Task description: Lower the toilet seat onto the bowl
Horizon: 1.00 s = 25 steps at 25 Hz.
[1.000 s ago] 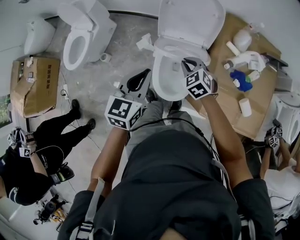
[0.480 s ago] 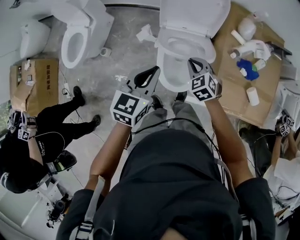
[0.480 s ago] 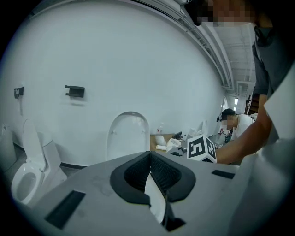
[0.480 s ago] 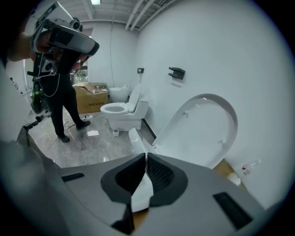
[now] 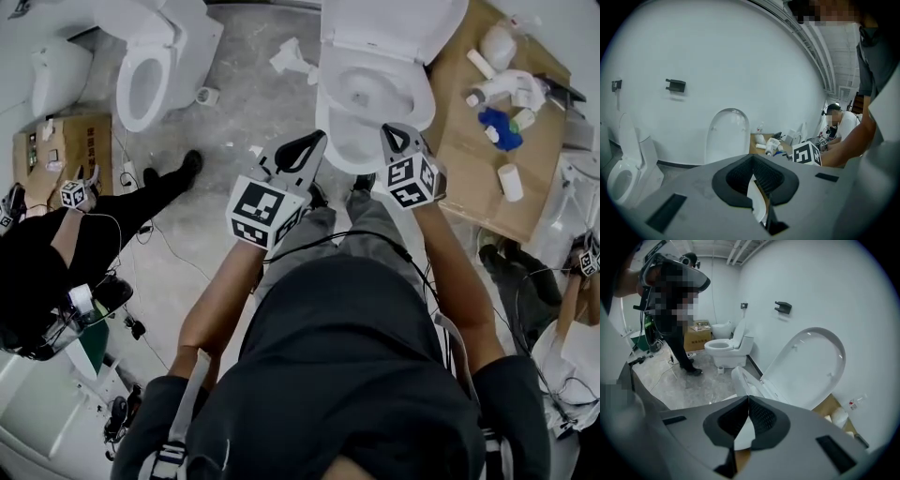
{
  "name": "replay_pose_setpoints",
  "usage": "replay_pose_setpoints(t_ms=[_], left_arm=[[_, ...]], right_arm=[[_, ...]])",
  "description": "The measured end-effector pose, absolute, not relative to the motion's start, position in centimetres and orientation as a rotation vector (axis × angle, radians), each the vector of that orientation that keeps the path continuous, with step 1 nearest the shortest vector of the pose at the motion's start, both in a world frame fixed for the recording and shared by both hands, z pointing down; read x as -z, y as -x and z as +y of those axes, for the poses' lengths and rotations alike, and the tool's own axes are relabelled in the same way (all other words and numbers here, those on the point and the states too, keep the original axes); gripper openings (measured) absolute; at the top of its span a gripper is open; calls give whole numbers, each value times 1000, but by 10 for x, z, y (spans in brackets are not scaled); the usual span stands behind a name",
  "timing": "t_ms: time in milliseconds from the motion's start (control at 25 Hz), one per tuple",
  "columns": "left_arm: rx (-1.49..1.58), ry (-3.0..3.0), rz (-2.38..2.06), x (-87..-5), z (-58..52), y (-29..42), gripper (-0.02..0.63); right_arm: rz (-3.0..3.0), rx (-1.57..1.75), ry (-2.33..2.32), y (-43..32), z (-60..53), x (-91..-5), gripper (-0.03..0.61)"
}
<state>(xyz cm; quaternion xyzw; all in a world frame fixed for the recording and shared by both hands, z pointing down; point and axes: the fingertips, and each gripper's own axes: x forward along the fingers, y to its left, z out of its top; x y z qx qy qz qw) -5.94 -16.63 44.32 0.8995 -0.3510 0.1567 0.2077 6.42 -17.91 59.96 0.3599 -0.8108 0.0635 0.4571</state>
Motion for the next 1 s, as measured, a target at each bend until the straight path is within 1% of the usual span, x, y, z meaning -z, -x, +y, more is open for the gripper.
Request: replay_pose_setpoints(t_ms=[520, 1000], left_arm=[[-455, -2456, -985, -463, -145, 70, 5], [-493, -2405, -1016, -490, -127, 73, 5]], right_arm=[[-1974, -239, -786, -55, -133, -646, 8], [-1936, -400, -645, -56, -80, -721, 8]])
